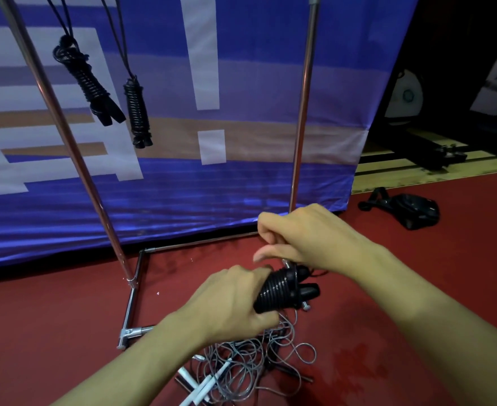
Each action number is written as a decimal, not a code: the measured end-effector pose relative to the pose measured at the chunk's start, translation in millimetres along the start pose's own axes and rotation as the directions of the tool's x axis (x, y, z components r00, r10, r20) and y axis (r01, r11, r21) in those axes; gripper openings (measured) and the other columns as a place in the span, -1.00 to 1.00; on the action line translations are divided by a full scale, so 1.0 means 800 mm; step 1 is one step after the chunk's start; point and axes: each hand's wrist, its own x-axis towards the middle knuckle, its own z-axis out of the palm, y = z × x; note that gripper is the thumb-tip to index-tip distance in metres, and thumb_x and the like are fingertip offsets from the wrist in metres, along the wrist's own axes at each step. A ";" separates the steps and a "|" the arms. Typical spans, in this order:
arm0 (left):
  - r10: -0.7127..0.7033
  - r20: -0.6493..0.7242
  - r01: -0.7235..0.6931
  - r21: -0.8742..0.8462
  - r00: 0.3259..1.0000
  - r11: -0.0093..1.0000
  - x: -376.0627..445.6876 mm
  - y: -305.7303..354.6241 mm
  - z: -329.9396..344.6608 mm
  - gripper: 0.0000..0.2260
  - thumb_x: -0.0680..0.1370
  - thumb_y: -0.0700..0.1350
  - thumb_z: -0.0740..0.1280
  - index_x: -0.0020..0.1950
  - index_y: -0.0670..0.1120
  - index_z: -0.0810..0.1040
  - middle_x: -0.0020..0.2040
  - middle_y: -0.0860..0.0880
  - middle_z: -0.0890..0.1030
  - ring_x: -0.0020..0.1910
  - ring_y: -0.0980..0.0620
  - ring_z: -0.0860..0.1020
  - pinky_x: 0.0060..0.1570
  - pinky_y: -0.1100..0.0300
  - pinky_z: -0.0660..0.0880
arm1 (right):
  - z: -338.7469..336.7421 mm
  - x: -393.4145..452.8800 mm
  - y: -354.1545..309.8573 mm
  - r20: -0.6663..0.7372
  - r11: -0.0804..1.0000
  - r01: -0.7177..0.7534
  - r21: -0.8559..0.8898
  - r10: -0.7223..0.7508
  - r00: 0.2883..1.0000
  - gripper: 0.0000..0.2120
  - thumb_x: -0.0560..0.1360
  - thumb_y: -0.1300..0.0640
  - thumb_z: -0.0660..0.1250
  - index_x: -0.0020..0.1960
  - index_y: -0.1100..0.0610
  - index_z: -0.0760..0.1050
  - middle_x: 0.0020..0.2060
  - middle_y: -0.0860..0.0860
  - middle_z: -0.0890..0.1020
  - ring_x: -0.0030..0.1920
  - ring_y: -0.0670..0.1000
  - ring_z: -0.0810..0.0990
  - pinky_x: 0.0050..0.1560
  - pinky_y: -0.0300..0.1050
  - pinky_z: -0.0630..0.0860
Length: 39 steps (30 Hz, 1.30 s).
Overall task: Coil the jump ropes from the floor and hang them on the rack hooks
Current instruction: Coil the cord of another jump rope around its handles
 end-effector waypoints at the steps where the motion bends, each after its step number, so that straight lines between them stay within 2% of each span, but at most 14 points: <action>1: 0.038 -0.018 -0.039 -0.013 0.999 0.999 0.001 0.005 0.000 -0.73 0.37 0.25 0.27 -0.17 0.11 0.30 -0.33 0.03 0.53 -0.35 -0.07 0.53 -0.35 0.07 0.44 | 0.004 -0.001 0.000 -0.017 0.993 -0.062 0.097 0.064 0.998 -0.61 0.55 -0.38 0.19 -0.13 -0.09 0.23 -0.46 -0.07 0.50 -0.42 0.02 0.42 -0.36 -0.08 0.34; 6: 0.161 -0.153 -0.174 -0.071 0.975 0.982 -0.003 0.002 -0.007 -0.74 0.38 0.19 0.33 -0.13 0.07 0.37 -0.38 0.04 0.50 -0.40 -0.05 0.50 -0.34 0.00 0.48 | 0.037 -0.003 -0.004 0.057 0.727 -0.283 0.626 0.320 0.946 -0.54 0.61 -0.30 0.14 -0.24 0.02 0.45 -0.53 0.00 0.52 -0.49 -0.09 0.46 -0.31 -0.14 0.42; 8: 0.130 -0.271 -0.193 -0.221 0.954 0.956 -0.006 0.001 -0.012 -0.76 0.41 0.11 0.41 -0.06 0.05 0.45 -0.35 0.08 0.53 -0.41 0.04 0.50 -0.36 0.05 0.48 | 0.059 -0.007 -0.002 0.068 0.769 -0.349 0.535 0.372 0.926 -0.57 0.61 -0.24 0.15 -0.29 0.01 0.45 -0.44 -0.01 0.49 -0.40 -0.12 0.45 -0.24 -0.16 0.40; 12: -0.080 -0.435 -0.131 -0.433 0.897 0.892 -0.003 -0.008 -0.026 -0.58 0.48 -0.01 0.52 0.18 0.08 0.34 -0.24 0.15 0.64 -0.37 0.14 0.56 -0.35 0.23 0.45 | 0.097 -0.022 -0.025 0.246 0.782 -0.480 0.398 0.413 0.877 -0.78 0.55 0.28 0.15 -0.21 0.05 0.42 -0.33 0.03 0.49 -0.36 -0.07 0.46 -0.30 -0.10 0.37; 15: -0.078 -0.431 -0.103 -0.381 0.899 0.919 -0.005 -0.021 -0.030 -0.37 0.53 -0.04 0.46 0.48 0.17 0.19 -0.23 0.24 0.63 -0.33 0.16 0.59 -0.31 0.31 0.44 | 0.095 -0.020 -0.042 0.297 0.744 -0.497 0.448 0.400 0.867 -0.75 0.62 0.12 0.00 -0.12 0.09 0.41 -0.14 0.25 0.60 -0.18 0.29 0.58 -0.14 0.06 0.42; 18: -0.099 -0.417 -0.050 -0.332 0.904 0.942 -0.008 -0.038 -0.037 -0.28 0.55 -0.11 0.44 0.59 0.26 0.17 -0.19 0.28 0.63 -0.31 0.19 0.56 -0.29 0.38 0.37 | 0.078 -0.025 -0.044 0.203 0.865 -0.360 0.351 0.305 0.931 -0.61 0.62 -0.17 -0.13 -0.02 0.01 0.38 -0.20 0.08 0.61 -0.18 0.19 0.58 -0.06 0.16 0.49; 21: -0.078 -0.380 -0.038 -0.288 0.922 0.957 -0.010 -0.051 -0.041 -0.26 0.59 -0.10 0.43 0.63 0.27 0.12 0.07 0.17 0.68 -0.27 0.20 0.55 -0.22 0.31 0.40 | 0.045 -0.031 -0.041 0.163 0.923 -0.275 0.271 0.238 0.957 -0.70 0.68 -0.14 0.00 0.00 0.00 0.41 -0.31 -0.05 0.53 -0.24 0.11 0.54 -0.13 0.14 0.49; 27: -0.107 -0.333 0.003 -0.298 0.937 0.955 -0.009 -0.064 -0.037 -0.29 0.60 -0.07 0.42 0.64 0.24 0.15 -0.27 0.32 0.56 -0.35 0.22 0.50 -0.31 0.35 0.33 | -0.005 -0.034 -0.050 0.230 0.984 -0.169 -0.063 0.179 0.957 -0.74 0.70 -0.14 0.04 0.21 -0.07 0.42 0.07 -0.11 0.58 0.05 0.11 0.63 -0.10 0.02 0.46; 30: -0.113 -0.301 0.034 -0.255 0.947 0.966 -0.007 -0.073 -0.033 -0.31 0.60 -0.01 0.42 0.63 0.29 0.13 -0.23 0.23 0.57 -0.30 0.21 0.52 -0.29 0.32 0.35 | -0.026 -0.035 -0.055 0.186 0.965 -0.126 -0.228 0.170 0.968 -0.69 0.66 -0.21 -0.04 0.22 -0.12 0.37 0.02 -0.14 0.62 0.00 0.05 0.65 -0.14 0.01 0.49; 31: -0.111 -0.296 0.039 -0.239 0.949 0.970 -0.007 -0.076 -0.033 -0.30 0.60 0.01 0.41 0.62 0.31 0.12 -0.19 0.19 0.59 -0.28 0.21 0.53 -0.27 0.29 0.38 | -0.031 -0.036 -0.054 0.174 0.969 -0.138 -0.203 0.174 0.969 -0.72 0.65 -0.21 -0.02 0.24 -0.13 0.33 -0.01 -0.16 0.63 -0.04 0.01 0.65 -0.14 0.01 0.51; 33: -0.096 -0.284 0.034 -0.217 0.954 0.976 -0.007 -0.081 -0.032 -0.28 0.60 0.05 0.40 0.63 0.35 0.07 -0.04 0.13 0.66 -0.25 0.17 0.54 -0.19 0.18 0.48 | -0.035 -0.037 -0.056 0.216 0.964 -0.234 0.129 0.203 0.955 -0.81 0.67 -0.08 0.13 0.25 -0.09 0.30 -0.10 -0.17 0.65 -0.15 -0.12 0.64 -0.15 -0.03 0.51; 36: -0.045 -0.256 -0.013 -0.220 0.966 0.975 -0.008 -0.081 -0.031 -0.28 0.58 0.15 0.33 0.62 0.40 0.01 0.16 0.09 0.68 -0.16 0.15 0.56 -0.09 0.07 0.54 | -0.036 -0.031 -0.059 0.416 0.535 -0.419 0.734 0.134 0.900 -0.76 0.69 0.22 0.09 0.21 0.15 0.51 -0.07 0.08 0.71 -0.15 -0.01 0.73 -0.08 0.02 0.64; 38: -0.001 -0.247 -0.048 -0.194 0.969 0.980 -0.009 -0.075 -0.032 -0.29 0.56 0.17 0.30 0.61 0.43 -0.02 0.27 0.12 0.65 0.02 0.07 0.63 0.01 0.03 0.56 | -0.032 -0.028 -0.053 0.459 0.249 -0.453 0.856 0.037 0.888 -0.60 0.59 0.29 0.02 0.28 0.26 0.53 0.10 0.24 0.69 0.07 0.15 0.72 0.14 0.02 0.62; 39: 0.008 -0.241 -0.051 -0.173 0.970 0.984 -0.010 -0.072 -0.033 -0.28 0.58 0.14 0.32 0.60 0.44 -0.04 0.29 0.15 0.63 0.09 0.02 0.64 0.03 0.02 0.57 | -0.030 -0.027 -0.049 0.438 0.191 -0.432 0.881 0.013 0.899 -0.59 0.58 0.33 0.02 0.32 0.28 0.51 0.15 0.28 0.67 0.14 0.18 0.70 0.21 0.02 0.60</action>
